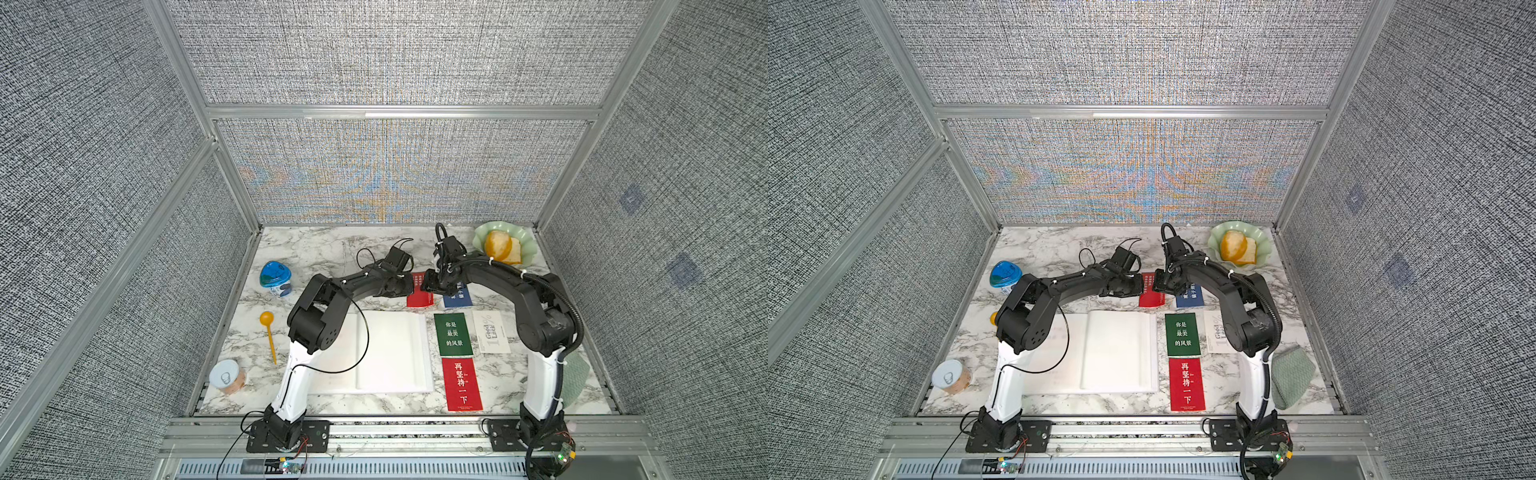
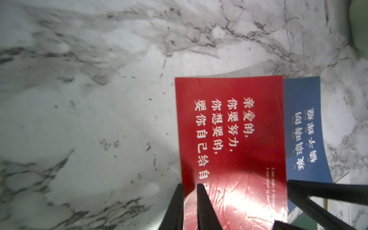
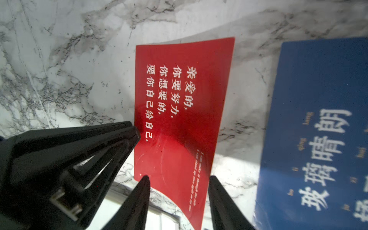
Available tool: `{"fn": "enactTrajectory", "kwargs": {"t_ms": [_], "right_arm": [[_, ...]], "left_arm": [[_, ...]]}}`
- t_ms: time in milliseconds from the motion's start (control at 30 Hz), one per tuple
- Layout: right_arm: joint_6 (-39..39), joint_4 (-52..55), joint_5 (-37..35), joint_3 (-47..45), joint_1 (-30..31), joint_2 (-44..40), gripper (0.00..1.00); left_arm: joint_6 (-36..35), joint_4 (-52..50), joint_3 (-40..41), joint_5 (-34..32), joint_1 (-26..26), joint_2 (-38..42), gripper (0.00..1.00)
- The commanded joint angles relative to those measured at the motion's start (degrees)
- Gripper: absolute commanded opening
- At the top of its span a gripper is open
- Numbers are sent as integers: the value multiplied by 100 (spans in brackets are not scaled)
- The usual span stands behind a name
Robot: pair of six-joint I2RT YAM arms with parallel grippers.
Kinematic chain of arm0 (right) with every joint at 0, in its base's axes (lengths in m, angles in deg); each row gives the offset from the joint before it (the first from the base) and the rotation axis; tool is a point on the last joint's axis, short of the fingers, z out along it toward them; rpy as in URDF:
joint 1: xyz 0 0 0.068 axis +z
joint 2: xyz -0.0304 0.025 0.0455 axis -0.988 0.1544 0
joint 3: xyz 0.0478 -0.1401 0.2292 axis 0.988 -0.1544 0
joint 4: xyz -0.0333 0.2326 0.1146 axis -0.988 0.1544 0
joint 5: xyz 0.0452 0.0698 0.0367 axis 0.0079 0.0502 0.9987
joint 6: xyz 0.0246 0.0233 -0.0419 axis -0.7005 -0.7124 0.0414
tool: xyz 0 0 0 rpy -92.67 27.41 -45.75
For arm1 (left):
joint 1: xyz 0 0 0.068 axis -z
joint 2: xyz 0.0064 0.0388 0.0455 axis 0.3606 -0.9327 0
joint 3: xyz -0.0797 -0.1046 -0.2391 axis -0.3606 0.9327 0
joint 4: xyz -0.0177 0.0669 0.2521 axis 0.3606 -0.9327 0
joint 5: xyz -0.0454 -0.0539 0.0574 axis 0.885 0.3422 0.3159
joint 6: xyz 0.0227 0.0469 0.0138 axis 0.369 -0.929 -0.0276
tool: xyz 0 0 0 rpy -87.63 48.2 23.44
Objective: Place the photos into the photo albums
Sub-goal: Pick up the photo at the center of the board.
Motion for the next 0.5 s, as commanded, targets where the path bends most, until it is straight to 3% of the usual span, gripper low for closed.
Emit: {"fn": "enactTrajectory", "kwargs": {"t_ms": [0, 467], "right_arm": [[-111, -240, 256, -77, 7, -81, 49], [-186, -434, 476, -176, -6, -201, 40]], "left_arm": [[-59, -296, 79, -12, -23, 77, 17], [-103, -76, 221, 276, -96, 248, 14]]}}
